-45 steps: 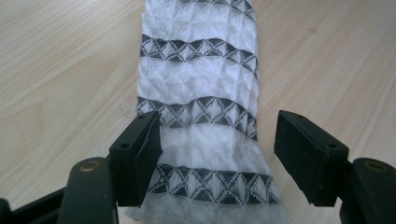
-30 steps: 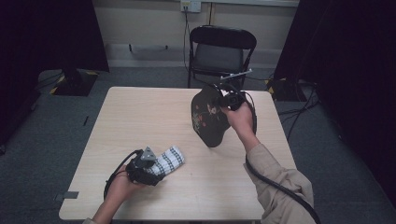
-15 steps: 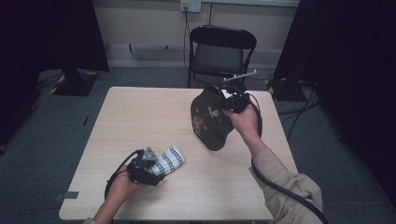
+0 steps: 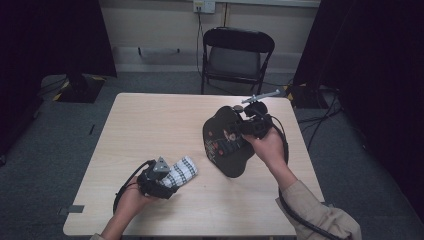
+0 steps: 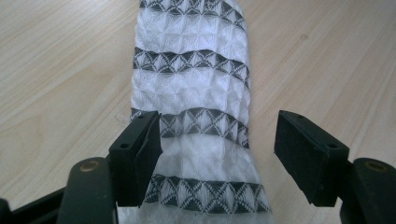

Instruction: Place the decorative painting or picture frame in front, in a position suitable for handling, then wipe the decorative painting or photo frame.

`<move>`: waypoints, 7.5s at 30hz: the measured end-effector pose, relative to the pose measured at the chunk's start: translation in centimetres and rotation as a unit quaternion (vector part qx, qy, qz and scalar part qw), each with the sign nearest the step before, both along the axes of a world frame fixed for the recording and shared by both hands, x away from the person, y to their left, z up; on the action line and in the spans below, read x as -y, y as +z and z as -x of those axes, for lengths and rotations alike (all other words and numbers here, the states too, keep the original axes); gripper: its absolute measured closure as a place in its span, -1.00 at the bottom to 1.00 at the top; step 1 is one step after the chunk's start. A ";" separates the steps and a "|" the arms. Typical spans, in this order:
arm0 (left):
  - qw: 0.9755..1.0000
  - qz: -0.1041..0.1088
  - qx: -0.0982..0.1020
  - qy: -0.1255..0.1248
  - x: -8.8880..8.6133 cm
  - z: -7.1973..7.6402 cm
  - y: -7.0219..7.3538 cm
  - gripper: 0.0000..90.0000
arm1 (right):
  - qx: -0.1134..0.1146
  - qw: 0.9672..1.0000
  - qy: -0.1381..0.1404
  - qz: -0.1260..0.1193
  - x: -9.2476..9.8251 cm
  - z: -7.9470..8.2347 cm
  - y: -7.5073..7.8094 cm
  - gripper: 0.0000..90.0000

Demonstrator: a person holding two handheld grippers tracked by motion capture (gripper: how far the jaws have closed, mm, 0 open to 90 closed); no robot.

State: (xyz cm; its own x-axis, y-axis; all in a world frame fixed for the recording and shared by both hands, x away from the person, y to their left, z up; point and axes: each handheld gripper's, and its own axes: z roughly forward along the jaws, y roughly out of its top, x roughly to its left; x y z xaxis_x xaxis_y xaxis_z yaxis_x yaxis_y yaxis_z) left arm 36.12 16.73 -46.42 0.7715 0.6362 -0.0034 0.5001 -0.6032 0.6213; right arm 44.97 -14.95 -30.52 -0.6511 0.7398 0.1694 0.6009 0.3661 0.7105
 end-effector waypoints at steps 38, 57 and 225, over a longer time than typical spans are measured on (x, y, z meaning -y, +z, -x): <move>1.000 -0.011 -0.003 -0.007 0.6 0.1 -0.2 -0.30 | 0.045 0.998 -0.046 -0.028 0.8 0.7 -2.4 0.74; 1.000 -0.011 -0.004 -0.003 0.7 0.1 -0.3 -0.31 | 0.030 0.998 -0.030 -0.040 3.0 2.1 -3.1 0.08; 0.997 0.040 -0.027 0.064 3.0 -4.1 8.9 0.68 | 0.052 0.997 -0.031 -0.050 4.3 6.6 -13.0 0.75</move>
State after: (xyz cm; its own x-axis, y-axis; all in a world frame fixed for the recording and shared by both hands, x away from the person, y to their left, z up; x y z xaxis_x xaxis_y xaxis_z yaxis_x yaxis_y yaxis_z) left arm 40.19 13.75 -37.48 0.6811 0.7257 -0.0976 0.6043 -0.4818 0.6346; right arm 38.38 -19.28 -43.48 -0.6225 0.7621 0.1782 0.5415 0.2550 0.8011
